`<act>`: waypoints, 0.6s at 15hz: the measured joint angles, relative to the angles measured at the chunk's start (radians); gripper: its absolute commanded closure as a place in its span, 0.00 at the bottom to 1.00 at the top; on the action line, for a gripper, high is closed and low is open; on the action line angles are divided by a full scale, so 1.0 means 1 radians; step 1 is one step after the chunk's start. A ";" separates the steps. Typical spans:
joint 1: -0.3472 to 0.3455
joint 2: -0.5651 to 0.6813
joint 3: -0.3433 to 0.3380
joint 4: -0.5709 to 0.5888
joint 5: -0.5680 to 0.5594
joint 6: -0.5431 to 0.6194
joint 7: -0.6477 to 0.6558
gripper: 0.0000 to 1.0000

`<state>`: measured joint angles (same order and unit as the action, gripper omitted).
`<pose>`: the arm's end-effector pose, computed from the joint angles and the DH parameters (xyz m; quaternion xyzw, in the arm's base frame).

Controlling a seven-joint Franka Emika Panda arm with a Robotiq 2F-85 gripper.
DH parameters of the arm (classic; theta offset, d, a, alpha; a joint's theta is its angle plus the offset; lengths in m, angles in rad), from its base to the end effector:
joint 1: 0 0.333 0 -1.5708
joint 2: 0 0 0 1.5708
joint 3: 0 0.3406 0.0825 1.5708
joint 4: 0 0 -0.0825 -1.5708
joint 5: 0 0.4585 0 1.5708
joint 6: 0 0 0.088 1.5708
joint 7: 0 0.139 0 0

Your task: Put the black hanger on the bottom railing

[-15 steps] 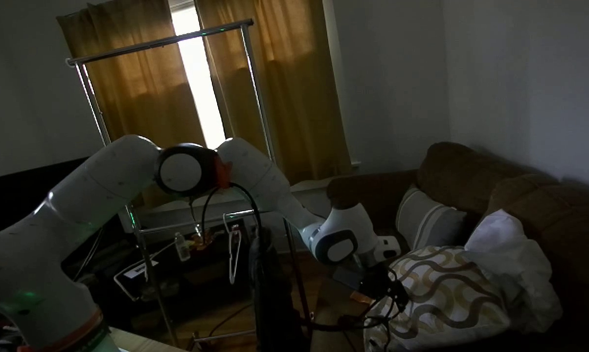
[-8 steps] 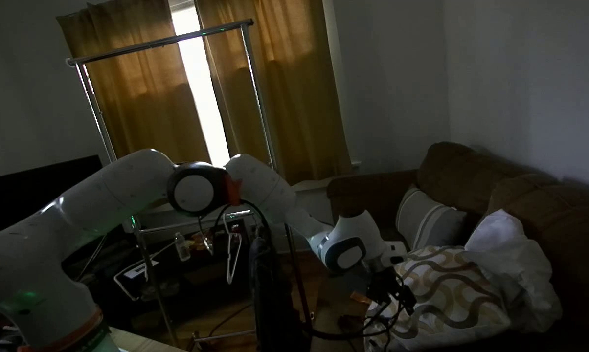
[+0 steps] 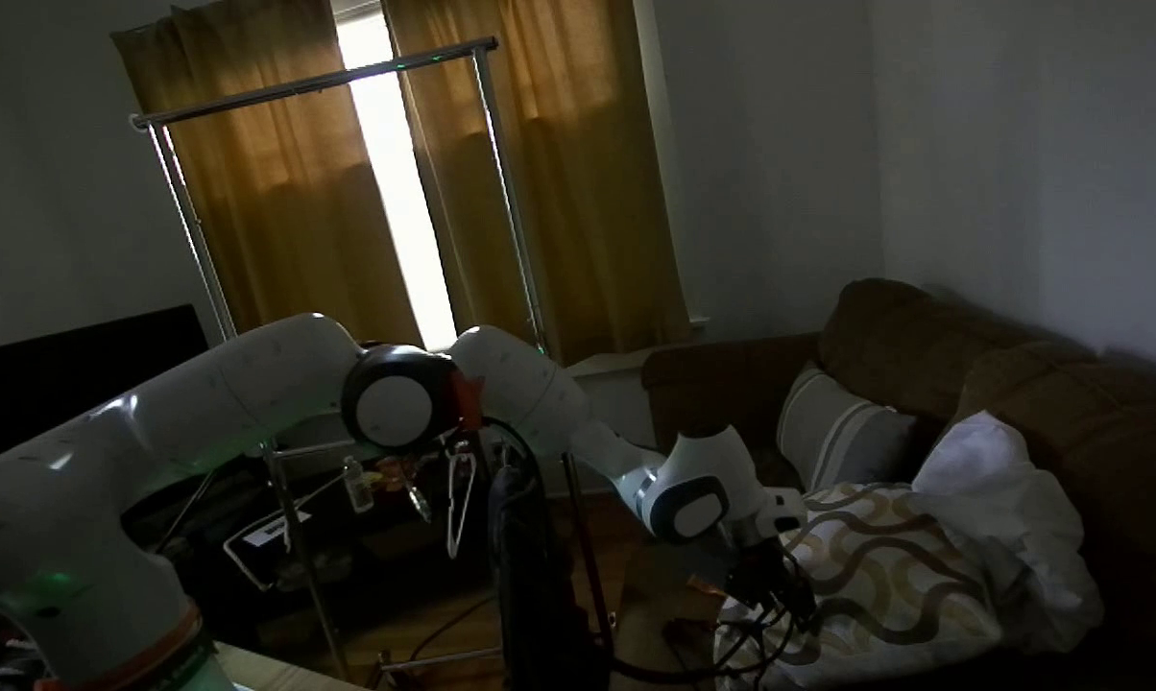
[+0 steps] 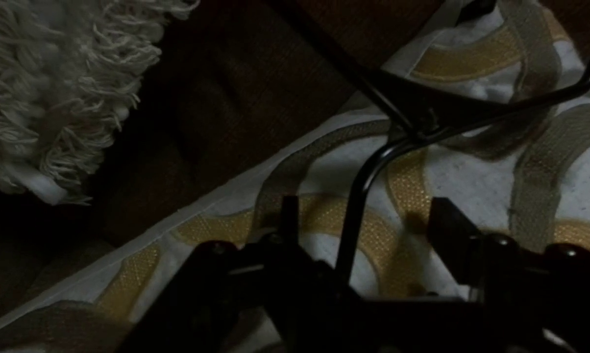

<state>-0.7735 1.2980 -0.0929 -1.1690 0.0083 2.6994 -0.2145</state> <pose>0.5453 -0.6124 -0.0737 0.9508 -0.2841 0.0814 0.0934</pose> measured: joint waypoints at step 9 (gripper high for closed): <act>0.019 -0.007 0.008 0.019 -0.002 -0.026 -0.005 0.98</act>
<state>-0.7540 1.2906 -0.0844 -1.1496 0.0067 2.6735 -0.2191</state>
